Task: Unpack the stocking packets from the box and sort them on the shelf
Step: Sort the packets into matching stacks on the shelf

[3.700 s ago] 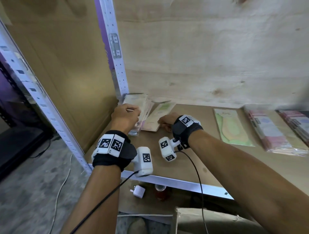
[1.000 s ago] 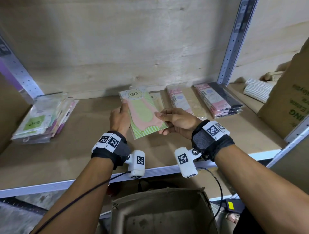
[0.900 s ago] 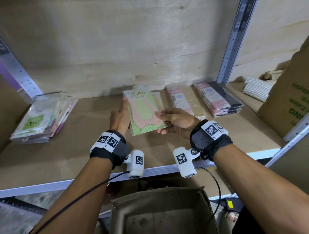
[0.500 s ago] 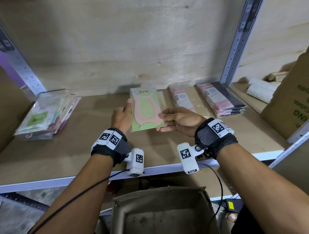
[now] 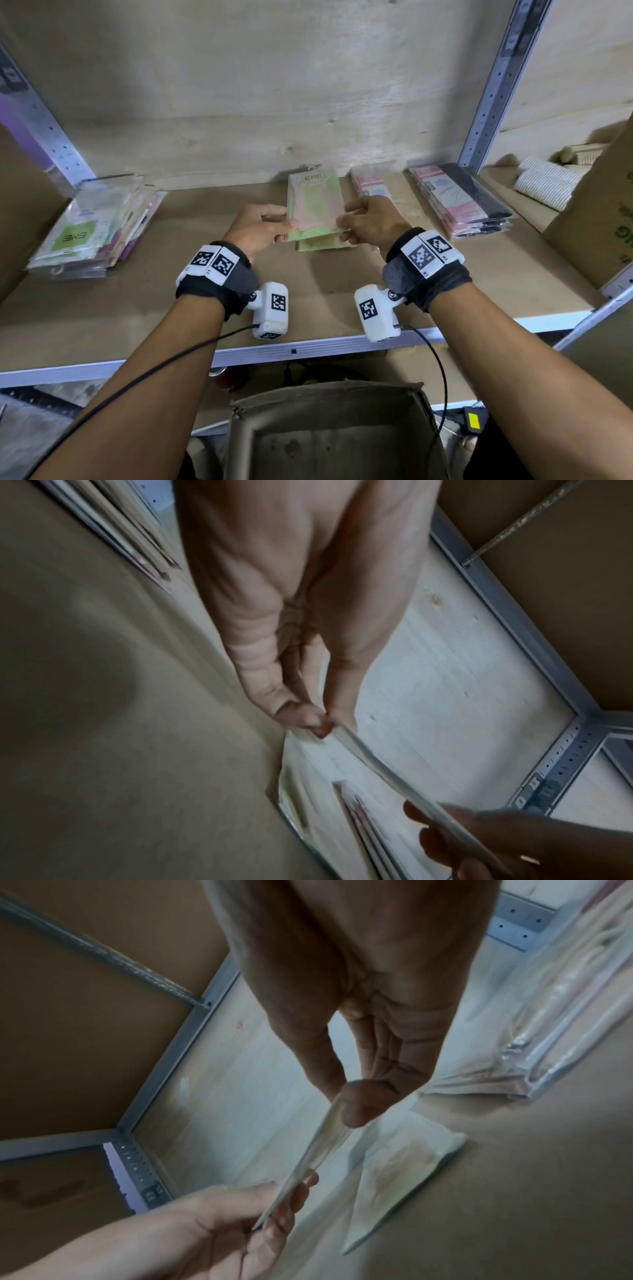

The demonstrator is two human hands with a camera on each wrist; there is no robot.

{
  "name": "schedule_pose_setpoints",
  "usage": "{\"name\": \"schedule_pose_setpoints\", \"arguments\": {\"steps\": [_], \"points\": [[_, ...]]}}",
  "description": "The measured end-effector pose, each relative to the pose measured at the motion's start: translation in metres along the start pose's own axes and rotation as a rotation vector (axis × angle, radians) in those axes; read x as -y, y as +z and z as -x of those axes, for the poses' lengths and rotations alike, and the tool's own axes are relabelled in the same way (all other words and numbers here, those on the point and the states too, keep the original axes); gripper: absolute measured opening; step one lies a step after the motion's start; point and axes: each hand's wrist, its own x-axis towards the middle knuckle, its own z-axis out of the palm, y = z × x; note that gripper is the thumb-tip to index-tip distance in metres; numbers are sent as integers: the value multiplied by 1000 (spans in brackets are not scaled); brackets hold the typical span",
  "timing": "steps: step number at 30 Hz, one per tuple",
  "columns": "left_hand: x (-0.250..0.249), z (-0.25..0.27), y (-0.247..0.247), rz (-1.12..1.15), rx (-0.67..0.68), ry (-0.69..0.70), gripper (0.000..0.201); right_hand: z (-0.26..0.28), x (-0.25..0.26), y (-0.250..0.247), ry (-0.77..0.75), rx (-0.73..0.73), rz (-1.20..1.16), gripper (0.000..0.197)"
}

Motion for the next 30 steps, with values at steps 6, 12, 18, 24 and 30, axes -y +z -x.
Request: {"name": "schedule_pose_setpoints", "arguments": {"steps": [6, 12, 18, 24, 30], "points": [[7, -19, 13, -98, -99, -73, 39, -3, -1, 4, -47, -21, 358, 56], [3, -23, 17, -60, 17, -204, 41, -2, -1, 5, -28, 24, 493, 56], [1, -20, 21, -30, 65, -246, 47, 1, -3, 8, -12, 59, 554, 58], [1, -19, 22, -42, 69, -243, 43, 2, -4, 7, -19, 65, 570, 54], [2, -20, 23, -86, 44, -216, 43, 0, -5, 5, -16, 75, 567, 55]]}}
